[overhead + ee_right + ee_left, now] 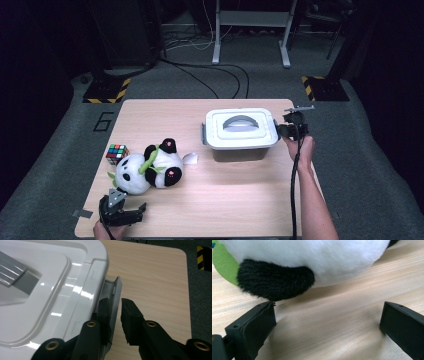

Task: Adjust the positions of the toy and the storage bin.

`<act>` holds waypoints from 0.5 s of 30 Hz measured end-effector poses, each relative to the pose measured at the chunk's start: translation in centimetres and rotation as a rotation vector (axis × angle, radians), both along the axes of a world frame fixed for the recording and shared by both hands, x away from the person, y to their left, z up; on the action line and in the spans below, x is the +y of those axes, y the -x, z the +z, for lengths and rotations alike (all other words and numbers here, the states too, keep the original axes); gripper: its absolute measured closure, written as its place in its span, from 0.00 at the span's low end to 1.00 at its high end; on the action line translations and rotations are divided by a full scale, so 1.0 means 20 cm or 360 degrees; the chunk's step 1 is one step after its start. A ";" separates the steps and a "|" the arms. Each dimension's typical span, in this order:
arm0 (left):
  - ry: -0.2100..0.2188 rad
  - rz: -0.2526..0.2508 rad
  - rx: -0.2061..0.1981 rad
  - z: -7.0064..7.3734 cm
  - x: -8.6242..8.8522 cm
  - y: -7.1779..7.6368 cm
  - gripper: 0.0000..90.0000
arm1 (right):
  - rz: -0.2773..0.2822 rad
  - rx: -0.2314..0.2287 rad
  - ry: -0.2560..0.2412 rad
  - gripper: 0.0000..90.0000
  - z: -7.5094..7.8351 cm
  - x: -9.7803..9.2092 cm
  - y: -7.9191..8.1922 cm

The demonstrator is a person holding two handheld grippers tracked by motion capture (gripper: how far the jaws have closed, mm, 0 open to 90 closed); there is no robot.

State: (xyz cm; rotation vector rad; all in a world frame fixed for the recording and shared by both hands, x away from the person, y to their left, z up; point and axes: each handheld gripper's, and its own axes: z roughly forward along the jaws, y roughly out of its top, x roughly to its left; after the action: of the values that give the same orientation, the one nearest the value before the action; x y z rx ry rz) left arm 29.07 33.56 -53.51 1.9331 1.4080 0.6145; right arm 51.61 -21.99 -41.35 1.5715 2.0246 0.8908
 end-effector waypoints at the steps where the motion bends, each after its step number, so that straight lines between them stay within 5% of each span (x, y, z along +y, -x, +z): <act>1: -0.0005 0.0003 -0.0004 0.00 0.00 0.00 0.00 | -0.0002 -0.0010 -0.0046 0.88 -0.01 -0.01 0.00; 9: 0.0010 -0.0006 -0.0003 0.00 0.00 0.00 0.01 | -0.0075 0.0022 -0.0126 0.89 -0.02 -0.02 0.03; 15: 0.0007 -0.0001 -0.0012 0.00 0.00 0.00 0.01 | -0.0124 0.0035 -0.0133 0.88 -0.02 0.01 0.12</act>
State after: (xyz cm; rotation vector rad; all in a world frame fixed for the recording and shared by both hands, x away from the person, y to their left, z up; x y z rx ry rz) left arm 29.09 33.63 -53.56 1.9254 1.4031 0.6173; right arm 49.24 -21.84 -41.81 1.6999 1.9494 0.9430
